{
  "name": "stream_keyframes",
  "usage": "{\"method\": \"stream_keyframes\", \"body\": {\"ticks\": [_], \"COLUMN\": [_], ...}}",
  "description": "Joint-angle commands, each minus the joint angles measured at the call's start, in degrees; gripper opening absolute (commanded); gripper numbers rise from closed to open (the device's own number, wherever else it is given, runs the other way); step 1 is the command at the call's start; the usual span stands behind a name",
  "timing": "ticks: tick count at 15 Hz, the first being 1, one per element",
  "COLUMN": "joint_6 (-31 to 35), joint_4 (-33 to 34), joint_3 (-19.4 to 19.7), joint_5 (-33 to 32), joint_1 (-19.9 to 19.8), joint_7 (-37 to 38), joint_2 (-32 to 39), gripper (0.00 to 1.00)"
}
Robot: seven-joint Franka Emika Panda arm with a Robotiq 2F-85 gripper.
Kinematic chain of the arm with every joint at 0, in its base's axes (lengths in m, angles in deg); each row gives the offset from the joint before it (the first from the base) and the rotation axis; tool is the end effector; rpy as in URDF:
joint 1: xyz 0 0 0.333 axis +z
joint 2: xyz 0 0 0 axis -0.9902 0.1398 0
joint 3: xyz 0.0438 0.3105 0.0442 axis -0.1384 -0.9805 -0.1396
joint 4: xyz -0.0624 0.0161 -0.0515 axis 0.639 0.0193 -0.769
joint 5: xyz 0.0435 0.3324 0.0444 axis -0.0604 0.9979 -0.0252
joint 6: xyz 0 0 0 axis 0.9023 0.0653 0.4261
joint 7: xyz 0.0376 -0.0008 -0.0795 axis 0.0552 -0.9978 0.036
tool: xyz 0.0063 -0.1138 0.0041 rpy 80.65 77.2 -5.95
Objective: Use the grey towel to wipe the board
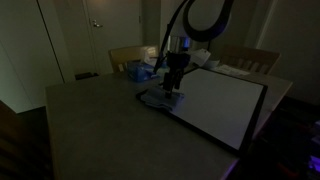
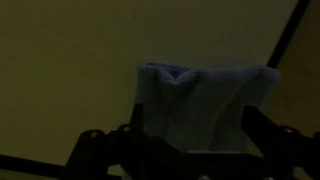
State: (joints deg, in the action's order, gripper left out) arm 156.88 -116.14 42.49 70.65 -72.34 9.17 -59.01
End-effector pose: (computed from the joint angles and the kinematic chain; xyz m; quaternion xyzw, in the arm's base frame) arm 0.4841 0.1613 0.2256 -0.9756 -0.2180 -0.0209 0.0133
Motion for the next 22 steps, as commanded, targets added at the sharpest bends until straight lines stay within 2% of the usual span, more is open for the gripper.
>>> {"method": "stream_keyframes", "body": {"ticks": [1, 5, 6, 7, 8, 17, 18, 20, 22], "joint_6": [0.90, -0.18, -0.24, -0.43, -0.55, -0.79, -0.48, -0.53, -0.92], "joint_4": [3.74, 7.65, 8.48, 9.18, 9.83, 10.40, 10.28, 10.23, 10.47], "joint_3": [1.56, 3.48, 3.67, 3.68, 3.76, 2.64, 1.76, 0.42, -0.88], "joint_5": [-1.92, -5.50, -5.85, -5.88, -5.90, -4.28, -3.45, -2.23, -1.30], "joint_1": [1.83, 4.32, 4.69, 4.90, 5.13, 3.24, 2.30, 1.14, 0.18], "joint_7": [2.10, 3.27, 3.35, 3.12, 3.01, 1.33, 0.35, -1.21, -3.11], "joint_2": [3.81, 7.72, 8.70, 9.44, 10.22, 9.67, 9.87, 10.04, 10.27], "gripper": [1.00, 1.00, 0.85, 0.80, 0.66, 0.04, 0.01, 0.00, 0.02]}}
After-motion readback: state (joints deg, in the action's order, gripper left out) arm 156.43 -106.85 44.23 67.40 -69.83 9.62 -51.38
